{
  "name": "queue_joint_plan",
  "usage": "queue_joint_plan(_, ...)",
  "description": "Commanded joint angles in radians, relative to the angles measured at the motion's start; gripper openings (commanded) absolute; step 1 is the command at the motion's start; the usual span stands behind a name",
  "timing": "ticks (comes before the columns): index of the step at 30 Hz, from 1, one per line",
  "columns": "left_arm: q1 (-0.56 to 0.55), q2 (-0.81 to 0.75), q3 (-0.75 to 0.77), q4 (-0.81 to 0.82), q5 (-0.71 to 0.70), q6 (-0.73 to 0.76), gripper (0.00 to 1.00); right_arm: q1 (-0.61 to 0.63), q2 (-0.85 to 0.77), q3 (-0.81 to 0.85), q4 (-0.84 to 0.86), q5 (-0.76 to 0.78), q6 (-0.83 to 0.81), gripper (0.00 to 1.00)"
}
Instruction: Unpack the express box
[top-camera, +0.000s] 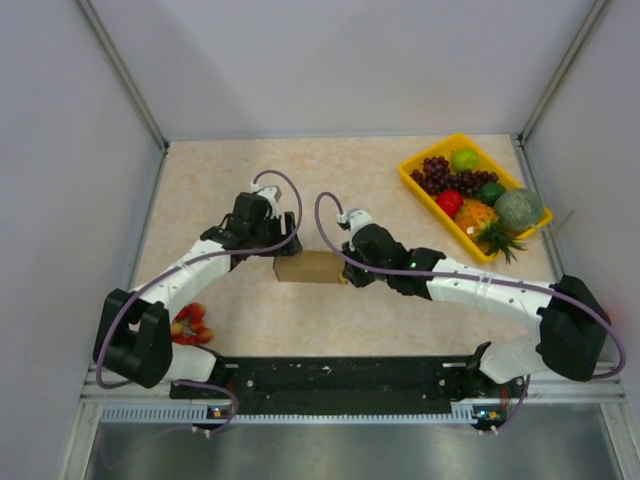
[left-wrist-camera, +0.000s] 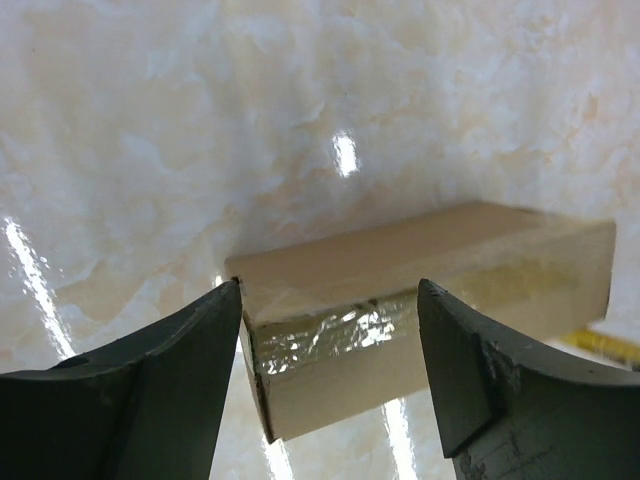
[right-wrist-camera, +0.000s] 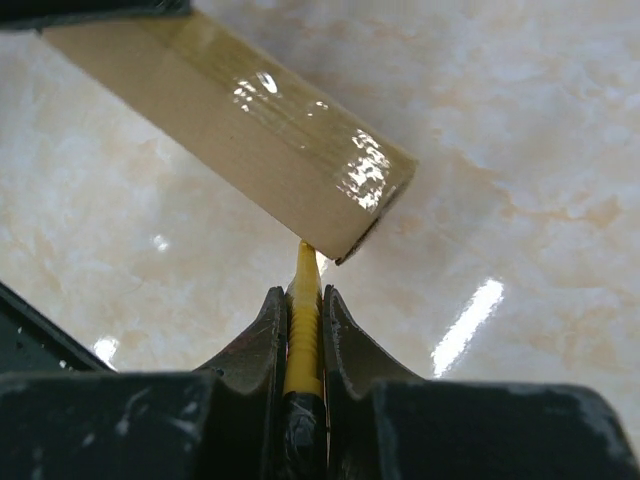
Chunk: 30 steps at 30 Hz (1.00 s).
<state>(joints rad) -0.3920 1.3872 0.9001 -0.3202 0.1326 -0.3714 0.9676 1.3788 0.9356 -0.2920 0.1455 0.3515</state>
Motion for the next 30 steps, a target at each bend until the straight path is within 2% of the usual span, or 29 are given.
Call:
queue_joint_plan(1, 0.002, -0.086, -0.035, -0.011, 0.091, -0.001, 0.75, -0.076, -0.058, -0.006, 0.016, 0.054, 0.046, 0.0)
queue_joint_plan(7, -0.004, -0.099, 0.008, 0.021, 0.157, 0.069, 0.75, -0.138, -0.096, -0.021, 0.016, 0.003, 0.063, 0.0)
queue_joint_plan(13, -0.053, -0.028, 0.086, 0.044, 0.223, 0.236, 0.78, -0.151, -0.193, -0.07, -0.015, -0.037, 0.101, 0.0)
queue_joint_plan(16, -0.08, 0.047, 0.181, -0.029, 0.271, 0.317, 0.77, -0.181, -0.268, -0.069, -0.081, -0.027, 0.129, 0.0)
queue_joint_plan(20, -0.116, 0.098, 0.212, -0.062, 0.285, 0.394, 0.76, -0.217, -0.319, -0.07, -0.107, -0.029, 0.145, 0.0)
queue_joint_plan(24, -0.166, 0.119, 0.215, -0.077, 0.289, 0.511, 0.81, -0.25, -0.334, -0.073, -0.116, -0.049, 0.17, 0.0)
queue_joint_plan(27, -0.195, 0.157, 0.258, -0.15, 0.292, 0.563, 0.82, -0.262, -0.334, -0.08, -0.116, -0.058, 0.185, 0.0)
queue_joint_plan(28, -0.202, 0.165, 0.278, -0.183, 0.294, 0.572, 0.87, -0.262, -0.334, -0.081, -0.115, -0.057, 0.188, 0.0)
queue_joint_plan(30, -0.218, 0.188, 0.287, -0.197, 0.295, 0.595, 0.89, -0.267, -0.328, -0.083, -0.114, -0.058, 0.193, 0.0)
